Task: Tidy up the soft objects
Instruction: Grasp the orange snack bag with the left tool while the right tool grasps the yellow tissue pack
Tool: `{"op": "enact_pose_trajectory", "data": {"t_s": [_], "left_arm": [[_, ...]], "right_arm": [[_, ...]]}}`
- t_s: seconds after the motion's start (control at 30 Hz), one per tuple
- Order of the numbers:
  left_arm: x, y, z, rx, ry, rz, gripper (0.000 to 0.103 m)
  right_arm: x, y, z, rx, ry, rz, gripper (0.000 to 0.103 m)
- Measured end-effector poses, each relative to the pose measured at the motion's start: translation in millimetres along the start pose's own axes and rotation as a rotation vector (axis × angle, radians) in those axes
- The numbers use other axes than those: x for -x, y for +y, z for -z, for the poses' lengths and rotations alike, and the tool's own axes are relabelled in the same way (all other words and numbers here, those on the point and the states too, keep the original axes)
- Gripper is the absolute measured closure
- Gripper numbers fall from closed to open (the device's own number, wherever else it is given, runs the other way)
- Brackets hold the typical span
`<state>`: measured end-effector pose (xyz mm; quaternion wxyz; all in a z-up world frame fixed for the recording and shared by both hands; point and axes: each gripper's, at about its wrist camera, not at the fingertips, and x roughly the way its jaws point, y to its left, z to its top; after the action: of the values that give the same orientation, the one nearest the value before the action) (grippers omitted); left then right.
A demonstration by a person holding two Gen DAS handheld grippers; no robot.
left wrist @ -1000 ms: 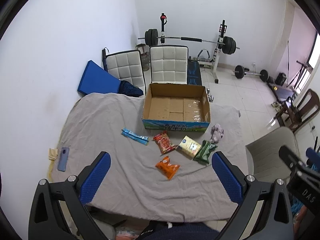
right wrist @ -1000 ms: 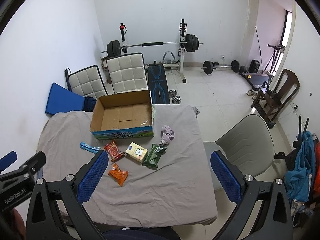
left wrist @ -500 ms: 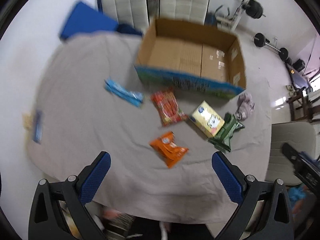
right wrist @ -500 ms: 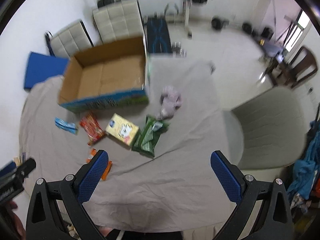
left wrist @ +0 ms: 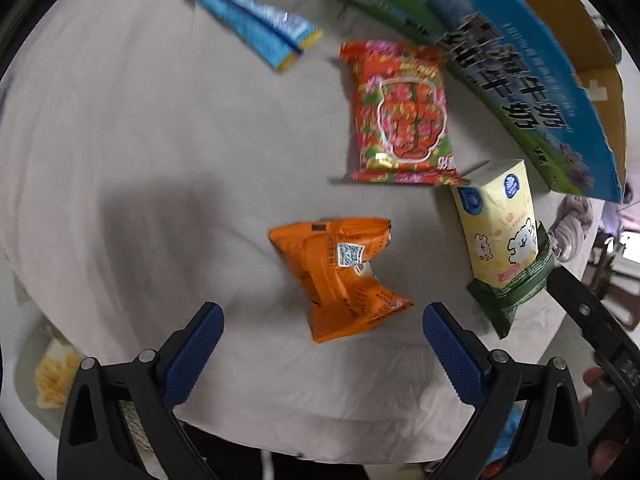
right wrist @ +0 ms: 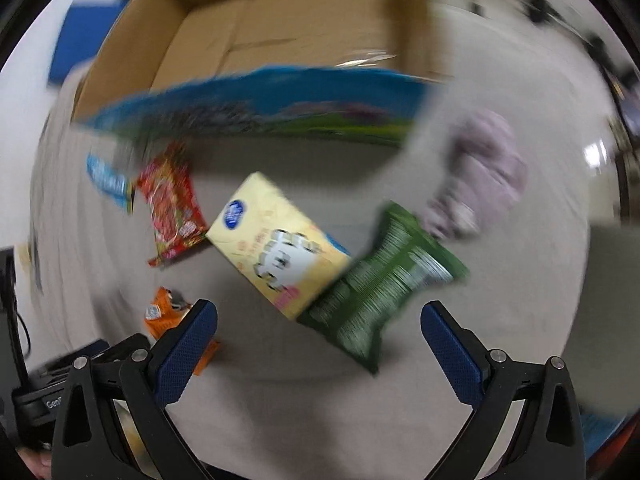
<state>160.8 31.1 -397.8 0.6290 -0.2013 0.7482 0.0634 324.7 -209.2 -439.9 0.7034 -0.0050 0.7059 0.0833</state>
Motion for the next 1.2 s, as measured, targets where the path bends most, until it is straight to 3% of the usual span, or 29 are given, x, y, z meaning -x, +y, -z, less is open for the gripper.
{"op": "enact_pose_trajectory", "data": {"t_s": [0.13, 0.2, 0.23, 0.3, 0.37, 0.4, 0.47, 0.57, 0.63, 0.73, 1.07, 1.2], "left_arm": [[-23.6, 6.9, 1.3, 0.033, 0.034, 0.014, 0.001], [-33.5, 9.8, 2.2, 0.056, 0.042, 0.036, 0.01], [-37.5, 10.1, 2.9, 0.063, 0.053, 0.047, 0.016], [-43.6, 9.4, 2.9, 0.061, 0.055, 0.064, 0.028], [-44.0, 6.5, 3.4, 0.048, 0.037, 0.073, 0.042], [-43.5, 4.5, 3.1, 0.032, 0.025, 0.064, 0.043], [-40.6, -2.3, 2.4, -0.031, -0.001, 0.018, 0.059], [-34.5, -16.8, 1.1, -0.167, -0.047, -0.078, 0.061], [-34.1, -24.4, 0.1, -0.254, -0.074, -0.152, 0.061], [-42.9, -27.5, -1.9, -0.3, -0.053, -0.186, 0.058], [-43.3, -27.3, -39.9, -0.257, -0.059, -0.13, 0.06], [-31.0, -14.2, -28.3, -0.272, -0.095, -0.156, 0.063]], "right_arm": [[-27.7, 26.8, -17.6, 0.138, 0.045, 0.048, 0.001], [-41.2, 35.3, -25.2, 0.178, 0.072, 0.061, 0.005], [-47.0, 38.6, -27.4, 0.187, 0.085, 0.06, 0.015], [-55.6, 41.3, -29.4, 0.179, 0.103, 0.069, 0.021], [-55.7, 38.9, -28.2, 0.137, 0.114, 0.05, 0.022], [-55.7, 35.0, -26.2, 0.096, 0.131, 0.04, 0.025], [-55.1, 24.3, -20.5, 0.019, 0.17, 0.01, 0.032], [-56.5, 8.9, -0.5, -0.099, 0.246, -0.051, 0.036], [-55.9, 6.5, 9.5, -0.123, 0.241, -0.056, 0.036], [-52.4, 5.4, 17.2, -0.142, 0.214, -0.057, 0.033], [-69.7, 25.8, 26.1, -0.136, 0.206, 0.025, 0.033], [-66.6, 41.2, 43.4, -0.128, 0.199, 0.021, 0.034]]}}
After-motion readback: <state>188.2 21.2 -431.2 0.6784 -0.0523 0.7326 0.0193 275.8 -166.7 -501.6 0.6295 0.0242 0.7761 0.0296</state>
